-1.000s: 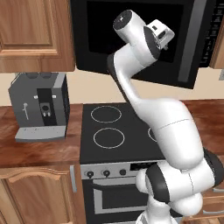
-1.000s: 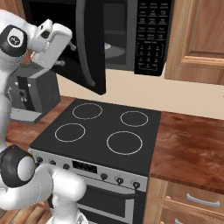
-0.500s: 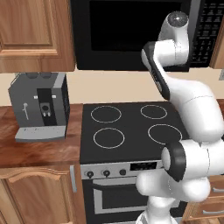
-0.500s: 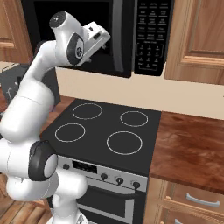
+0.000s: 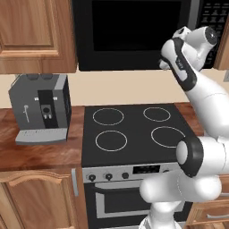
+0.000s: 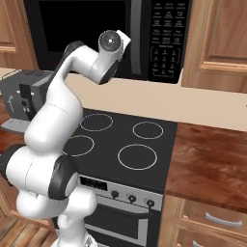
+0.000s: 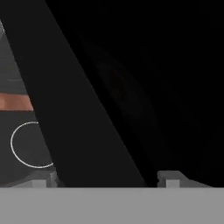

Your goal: Transport the shrimp from the fridge to the microwave and turn on the microwave.

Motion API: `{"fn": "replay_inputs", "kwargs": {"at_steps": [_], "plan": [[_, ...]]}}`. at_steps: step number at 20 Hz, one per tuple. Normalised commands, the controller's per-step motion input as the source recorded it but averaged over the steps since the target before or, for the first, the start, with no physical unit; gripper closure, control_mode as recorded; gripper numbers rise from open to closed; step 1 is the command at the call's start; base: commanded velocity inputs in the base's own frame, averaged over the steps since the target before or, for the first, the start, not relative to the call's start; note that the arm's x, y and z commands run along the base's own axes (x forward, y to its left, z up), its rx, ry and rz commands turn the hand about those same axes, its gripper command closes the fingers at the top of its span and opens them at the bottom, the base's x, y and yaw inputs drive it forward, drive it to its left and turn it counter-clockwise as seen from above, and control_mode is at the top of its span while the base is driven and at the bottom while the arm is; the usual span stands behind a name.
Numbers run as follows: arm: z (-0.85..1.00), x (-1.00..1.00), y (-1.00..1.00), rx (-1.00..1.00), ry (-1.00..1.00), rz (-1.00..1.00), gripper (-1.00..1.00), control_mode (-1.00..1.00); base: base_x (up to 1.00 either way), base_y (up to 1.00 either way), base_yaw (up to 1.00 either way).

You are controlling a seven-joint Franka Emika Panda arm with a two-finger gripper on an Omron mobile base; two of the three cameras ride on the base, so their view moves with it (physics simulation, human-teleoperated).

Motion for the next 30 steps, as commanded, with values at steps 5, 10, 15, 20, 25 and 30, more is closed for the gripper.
{"fn": "replay_inputs", "kwargs": {"at_steps": [5,10,15,20,25,30], "plan": [[-0.29,0.96,-0.25,0.0,-0.03,0.49,-1.0,-1.0,0.0,0.0,0.0],[-0.36,0.37,0.12,-0.08,-0.02,0.35,-1.0,-1.0,0.0,0.0,0.0],[-0.3,0.06,0.48,-0.25,-0.06,0.21,-1.0,-1.0,0.0,0.0,0.0],[-0.15,-0.34,0.6,-0.33,-0.18,0.12,-1.0,-1.0,0.0,0.0,0.0],[-0.08,-0.86,0.35,-0.35,-0.45,0.0,-1.0,-1.0,0.0,0.0,0.0],[-0.13,-1.0,0.0,-0.23,-0.46,-0.04,-1.0,-1.0,0.0,0.0,0.0]]}}
